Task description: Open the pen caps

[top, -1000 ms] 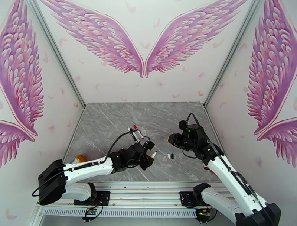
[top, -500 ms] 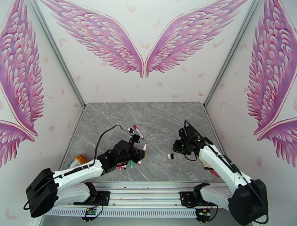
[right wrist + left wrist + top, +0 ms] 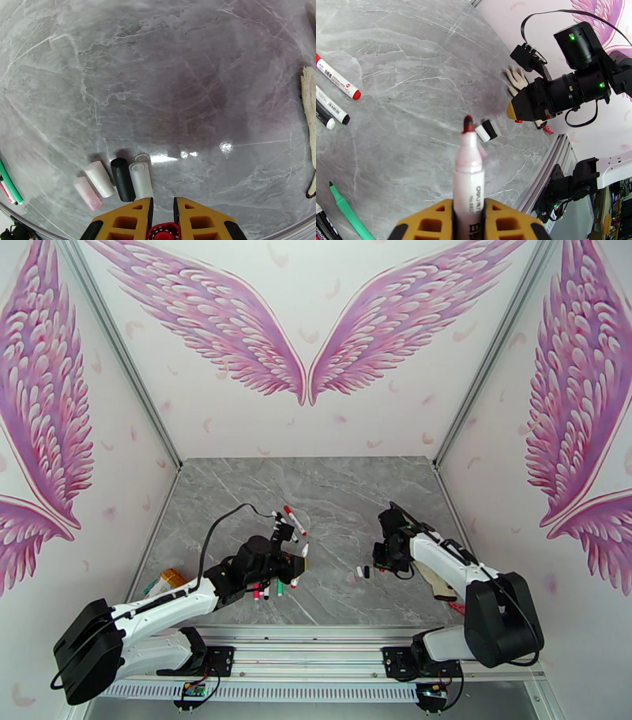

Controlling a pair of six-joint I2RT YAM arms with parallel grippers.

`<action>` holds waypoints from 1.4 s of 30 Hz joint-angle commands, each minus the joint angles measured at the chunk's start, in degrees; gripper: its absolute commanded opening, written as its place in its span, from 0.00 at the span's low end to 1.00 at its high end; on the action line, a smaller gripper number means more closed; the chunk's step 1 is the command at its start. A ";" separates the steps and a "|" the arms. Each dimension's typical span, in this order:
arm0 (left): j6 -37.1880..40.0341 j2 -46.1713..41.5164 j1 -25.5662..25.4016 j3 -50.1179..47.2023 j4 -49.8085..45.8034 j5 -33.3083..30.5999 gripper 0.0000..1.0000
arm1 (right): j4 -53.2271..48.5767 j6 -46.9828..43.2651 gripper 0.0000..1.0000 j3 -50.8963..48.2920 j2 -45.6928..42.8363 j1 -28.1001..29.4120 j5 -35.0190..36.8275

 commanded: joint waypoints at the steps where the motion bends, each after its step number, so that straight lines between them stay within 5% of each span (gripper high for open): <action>1: 0.36 0.27 0.77 0.60 0.24 1.69 0.05 | 2.22 -1.37 0.12 -0.74 1.44 -0.92 -0.32; 19: 2.89 -0.35 3.08 2.28 -2.42 1.76 0.06 | 7.13 -2.62 0.17 -2.99 5.92 -2.30 -4.24; 36: 2.45 0.95 3.26 3.05 -3.19 2.67 0.06 | 7.01 -1.94 0.32 -4.85 3.14 -2.30 -4.75; 42: 1.13 1.52 2.32 3.83 -8.35 -3.18 0.06 | 7.41 -1.24 0.34 -5.83 -1.52 -2.26 -6.13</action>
